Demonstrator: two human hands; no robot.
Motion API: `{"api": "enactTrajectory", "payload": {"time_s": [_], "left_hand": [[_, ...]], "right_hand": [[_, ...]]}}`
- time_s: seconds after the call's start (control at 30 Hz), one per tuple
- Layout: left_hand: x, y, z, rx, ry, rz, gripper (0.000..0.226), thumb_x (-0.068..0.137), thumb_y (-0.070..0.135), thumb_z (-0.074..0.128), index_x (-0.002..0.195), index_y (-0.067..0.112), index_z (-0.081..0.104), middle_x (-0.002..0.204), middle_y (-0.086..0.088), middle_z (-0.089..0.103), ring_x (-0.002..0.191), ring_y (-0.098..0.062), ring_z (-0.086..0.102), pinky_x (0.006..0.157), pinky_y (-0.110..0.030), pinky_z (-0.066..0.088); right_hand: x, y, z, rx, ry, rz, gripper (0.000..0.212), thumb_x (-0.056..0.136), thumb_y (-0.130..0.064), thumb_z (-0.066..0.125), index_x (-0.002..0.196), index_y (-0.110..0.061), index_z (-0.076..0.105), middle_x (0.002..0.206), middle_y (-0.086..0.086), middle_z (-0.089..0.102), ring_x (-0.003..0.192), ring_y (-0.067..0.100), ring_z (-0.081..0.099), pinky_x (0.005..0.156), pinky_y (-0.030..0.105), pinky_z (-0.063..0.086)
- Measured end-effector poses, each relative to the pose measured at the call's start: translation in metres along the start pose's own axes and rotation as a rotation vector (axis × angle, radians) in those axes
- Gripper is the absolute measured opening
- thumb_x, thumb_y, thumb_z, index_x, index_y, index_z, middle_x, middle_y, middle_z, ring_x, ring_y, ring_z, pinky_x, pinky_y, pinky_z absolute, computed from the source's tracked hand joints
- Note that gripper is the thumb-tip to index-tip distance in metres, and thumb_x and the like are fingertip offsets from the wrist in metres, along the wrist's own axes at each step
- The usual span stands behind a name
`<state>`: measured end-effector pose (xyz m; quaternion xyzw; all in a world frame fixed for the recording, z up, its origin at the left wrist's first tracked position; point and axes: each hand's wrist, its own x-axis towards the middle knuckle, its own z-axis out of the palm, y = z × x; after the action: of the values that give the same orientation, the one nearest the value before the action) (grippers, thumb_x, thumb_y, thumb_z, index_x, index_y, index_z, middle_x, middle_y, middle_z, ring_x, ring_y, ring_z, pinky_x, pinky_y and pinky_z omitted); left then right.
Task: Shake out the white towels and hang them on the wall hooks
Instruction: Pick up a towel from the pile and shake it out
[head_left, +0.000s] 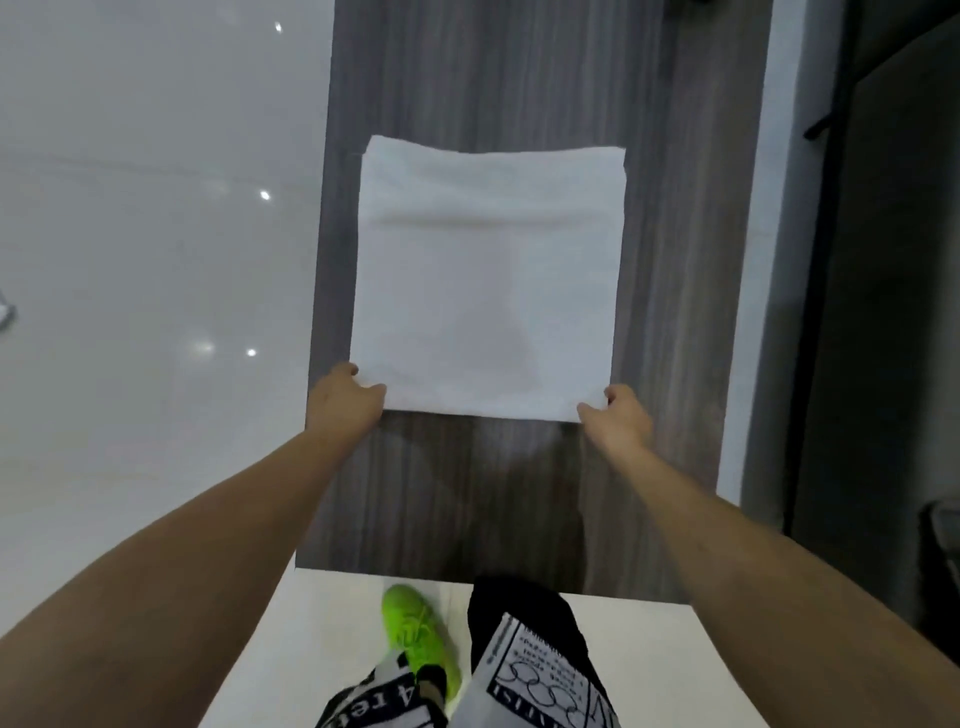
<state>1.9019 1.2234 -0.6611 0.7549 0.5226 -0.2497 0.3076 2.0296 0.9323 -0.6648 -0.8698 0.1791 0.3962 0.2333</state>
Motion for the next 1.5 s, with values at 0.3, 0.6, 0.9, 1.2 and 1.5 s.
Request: {"api": "enactTrajectory", "payload": {"time_s": [0.3, 0.6, 0.9, 1.2, 1.5], "left_hand": [[0.011, -0.018, 0.039, -0.846, -0.026, -0.407, 0.040, 0.091, 0.021, 0.067, 0.122, 0.000, 0.054, 0.110, -0.014, 0.062, 0.091, -0.026, 0.065, 0.064, -0.033, 0.059], [-0.020, -0.049, 0.035, -1.022, -0.055, -0.442, 0.020, 0.087, -0.009, 0.062, 0.106, -0.004, 0.057, 0.103, -0.012, 0.063, 0.087, -0.021, 0.066, 0.060, -0.025, 0.060], [-0.101, -0.155, 0.088, -0.480, 0.011, -0.458, 0.017, 0.083, 0.002, 0.066, 0.100, -0.001, 0.063, 0.084, -0.019, 0.066, 0.074, -0.032, 0.067, 0.065, -0.036, 0.059], [-0.155, -0.196, 0.147, 0.429, 0.112, 0.692, 0.078, 0.074, 0.022, 0.076, 0.142, 0.007, 0.042, 0.150, -0.020, 0.036, 0.137, -0.041, 0.034, 0.109, -0.050, 0.034], [-0.196, -0.216, 0.173, 0.689, 0.025, 0.642, 0.068, 0.079, 0.015, 0.058, 0.143, 0.012, 0.033, 0.148, -0.012, 0.034, 0.133, -0.033, 0.033, 0.104, -0.041, 0.032]], "right_hand": [[0.006, 0.013, 0.032, 0.994, 0.013, 0.417, 0.020, 0.092, -0.014, 0.068, 0.105, -0.005, 0.057, 0.095, 0.012, 0.065, 0.084, 0.025, 0.064, 0.080, 0.039, 0.059], [-0.013, 0.045, 0.024, 0.879, 0.076, 0.341, 0.020, 0.082, 0.011, 0.060, 0.094, -0.005, 0.059, 0.103, 0.013, 0.067, 0.089, 0.026, 0.067, 0.062, 0.029, 0.058], [-0.075, 0.128, 0.067, 0.029, 0.155, 0.246, 0.042, 0.080, -0.007, 0.066, 0.120, -0.004, 0.055, 0.122, 0.022, 0.061, 0.108, 0.039, 0.061, 0.091, 0.045, 0.053], [-0.139, 0.168, 0.197, -1.009, -0.009, -0.748, 0.130, 0.065, -0.061, 0.078, 0.156, -0.008, 0.001, 0.160, 0.028, -0.007, 0.148, 0.046, -0.005, 0.118, 0.061, 0.005], [-0.142, 0.189, 0.211, -0.836, 0.176, -0.874, 0.040, 0.064, -0.008, 0.067, 0.103, -0.012, 0.062, 0.091, 0.007, 0.058, 0.082, 0.029, 0.054, 0.075, 0.040, 0.041]]}}
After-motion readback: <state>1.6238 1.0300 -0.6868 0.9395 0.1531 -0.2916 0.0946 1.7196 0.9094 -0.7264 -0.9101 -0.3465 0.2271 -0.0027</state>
